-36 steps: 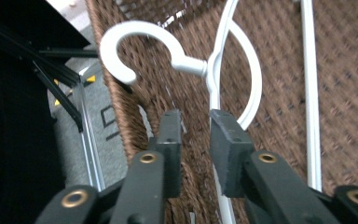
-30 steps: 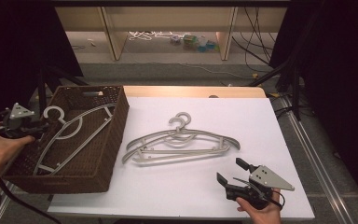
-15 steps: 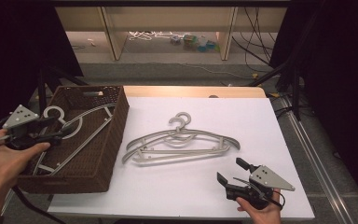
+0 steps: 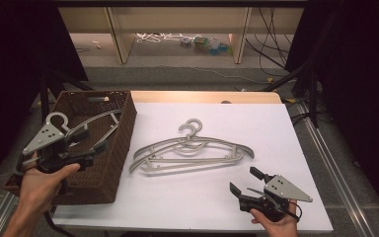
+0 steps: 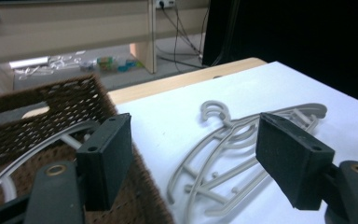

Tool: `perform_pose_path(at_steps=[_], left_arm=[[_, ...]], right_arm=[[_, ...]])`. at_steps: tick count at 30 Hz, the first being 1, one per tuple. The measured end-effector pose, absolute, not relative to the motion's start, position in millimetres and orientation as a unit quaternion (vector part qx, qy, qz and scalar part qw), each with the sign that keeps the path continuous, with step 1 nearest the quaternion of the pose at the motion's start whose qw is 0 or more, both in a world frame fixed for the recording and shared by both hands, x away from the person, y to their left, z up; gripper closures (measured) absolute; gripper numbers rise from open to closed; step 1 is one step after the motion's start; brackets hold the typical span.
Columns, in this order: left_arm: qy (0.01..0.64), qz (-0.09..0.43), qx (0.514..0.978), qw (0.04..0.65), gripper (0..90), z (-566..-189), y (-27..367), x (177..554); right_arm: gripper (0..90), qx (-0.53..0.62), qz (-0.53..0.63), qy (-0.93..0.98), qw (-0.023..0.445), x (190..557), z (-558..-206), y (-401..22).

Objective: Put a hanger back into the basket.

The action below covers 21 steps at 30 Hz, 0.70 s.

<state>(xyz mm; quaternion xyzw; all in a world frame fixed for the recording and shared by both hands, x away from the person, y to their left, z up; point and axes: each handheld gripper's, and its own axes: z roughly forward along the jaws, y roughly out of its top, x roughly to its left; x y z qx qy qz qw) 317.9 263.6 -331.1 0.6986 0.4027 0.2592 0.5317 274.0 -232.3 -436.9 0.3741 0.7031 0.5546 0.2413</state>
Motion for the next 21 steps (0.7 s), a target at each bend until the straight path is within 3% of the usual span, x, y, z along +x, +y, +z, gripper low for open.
perform_pose_path(at_steps=[12, 21], left_arm=[[0.368, 0.228, 0.699, 0.569, 25.6, -354.0, 220.8, 317.6], [0.355, 0.236, 0.690, 0.585, 23.9, -368.3, 206.1, 317.1]], right_arm=[[16.5, 0.361, 0.555, 0.704, 0.256, 275.2, -436.1, -235.7], [16.2, 0.361, 0.561, 0.699, 0.257, 277.4, -436.4, -238.6]])
